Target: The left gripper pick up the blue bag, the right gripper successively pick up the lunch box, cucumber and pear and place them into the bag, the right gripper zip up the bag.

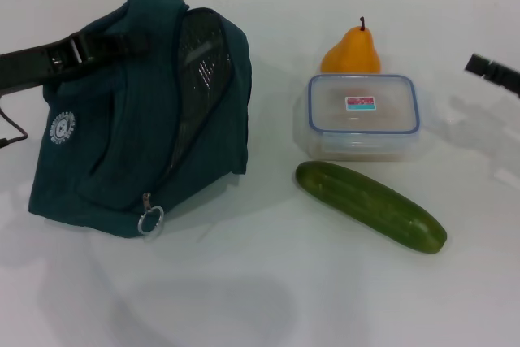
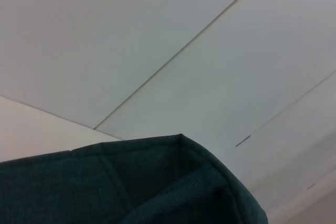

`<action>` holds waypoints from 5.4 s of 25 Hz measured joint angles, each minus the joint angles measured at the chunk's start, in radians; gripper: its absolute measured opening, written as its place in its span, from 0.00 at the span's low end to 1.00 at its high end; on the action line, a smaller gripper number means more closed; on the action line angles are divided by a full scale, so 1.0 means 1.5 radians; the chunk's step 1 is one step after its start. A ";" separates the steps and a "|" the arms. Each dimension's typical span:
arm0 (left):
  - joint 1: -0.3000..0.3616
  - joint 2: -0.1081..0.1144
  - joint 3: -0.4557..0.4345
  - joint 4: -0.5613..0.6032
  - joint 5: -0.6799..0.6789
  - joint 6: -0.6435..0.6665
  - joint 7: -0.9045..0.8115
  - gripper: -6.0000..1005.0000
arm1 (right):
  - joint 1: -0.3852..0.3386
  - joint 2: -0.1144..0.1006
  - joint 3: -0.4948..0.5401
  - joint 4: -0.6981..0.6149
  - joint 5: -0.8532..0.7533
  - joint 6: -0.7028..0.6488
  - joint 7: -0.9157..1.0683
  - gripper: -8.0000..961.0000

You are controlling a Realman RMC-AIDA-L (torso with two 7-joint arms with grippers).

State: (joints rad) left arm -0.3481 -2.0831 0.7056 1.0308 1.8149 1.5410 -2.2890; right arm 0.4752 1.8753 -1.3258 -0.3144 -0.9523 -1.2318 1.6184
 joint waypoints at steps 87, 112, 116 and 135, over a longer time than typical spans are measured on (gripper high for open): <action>-0.029 0.001 0.000 -0.027 0.006 -0.025 0.009 0.05 | 0.061 0.094 0.000 0.039 -0.026 0.014 0.052 0.20; -0.028 0.003 0.000 -0.042 0.004 -0.024 0.020 0.05 | 0.041 0.093 0.009 0.049 0.048 -0.062 0.101 0.11; -0.029 0.004 0.000 -0.044 0.005 -0.023 0.024 0.05 | 0.036 0.093 0.009 0.054 0.058 -0.072 0.101 0.11; -0.027 0.003 0.000 -0.039 -0.016 -0.007 0.026 0.05 | 0.005 0.090 0.018 0.054 0.157 -0.234 0.101 0.10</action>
State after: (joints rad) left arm -0.3879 -2.0785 0.7049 0.9722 1.7903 1.5301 -2.2503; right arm 0.4820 2.0110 -1.2994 -0.2332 -0.7162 -1.5828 1.7697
